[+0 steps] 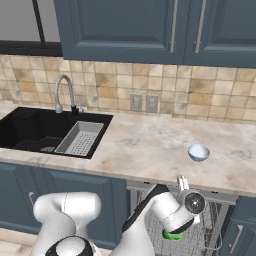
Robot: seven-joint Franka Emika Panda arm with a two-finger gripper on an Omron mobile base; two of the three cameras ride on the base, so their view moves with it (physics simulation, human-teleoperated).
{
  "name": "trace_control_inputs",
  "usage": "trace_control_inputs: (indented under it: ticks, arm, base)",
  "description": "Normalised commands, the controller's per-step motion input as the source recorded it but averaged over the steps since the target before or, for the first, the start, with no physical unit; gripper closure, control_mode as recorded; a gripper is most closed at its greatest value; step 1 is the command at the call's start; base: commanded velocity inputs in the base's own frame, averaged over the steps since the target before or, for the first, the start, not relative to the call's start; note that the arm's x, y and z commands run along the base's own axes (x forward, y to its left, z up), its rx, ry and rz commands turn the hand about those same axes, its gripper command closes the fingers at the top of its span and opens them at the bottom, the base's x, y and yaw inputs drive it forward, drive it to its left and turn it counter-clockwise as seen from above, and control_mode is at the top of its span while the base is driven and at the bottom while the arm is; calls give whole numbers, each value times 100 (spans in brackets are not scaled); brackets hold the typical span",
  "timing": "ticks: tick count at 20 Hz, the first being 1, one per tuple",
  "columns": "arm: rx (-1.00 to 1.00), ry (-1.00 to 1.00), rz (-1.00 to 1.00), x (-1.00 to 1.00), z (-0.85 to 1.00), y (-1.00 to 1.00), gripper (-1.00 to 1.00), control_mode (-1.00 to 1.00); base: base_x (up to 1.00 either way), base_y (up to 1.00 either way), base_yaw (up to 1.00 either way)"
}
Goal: Pick up the cup and bowl from the counter, place them in the dishwasher, and close the dishwasher door.
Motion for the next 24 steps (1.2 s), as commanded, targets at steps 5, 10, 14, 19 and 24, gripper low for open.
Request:
trace_control_inputs:
  ticks: [5, 10, 14, 19, 24]
  arm:
    - [4, 0, 0, -1, 55, -17, -100, -100]
    - [0, 0, 0, 0, 33, -11, -100, -100]
    - [0, 0, 0, 0, 24, -5, -100, -100]
    - [0, 0, 0, 0, 35, -7, -100, -100]
    - [0, 0, 0, 0, 43, -4, -100, -100]
  base:
    - [0, 0, 0]
    - [0, 0, 0]
    - [0, 0, 0]
    - [0, 0, 0]
    - [0, 0, 0]
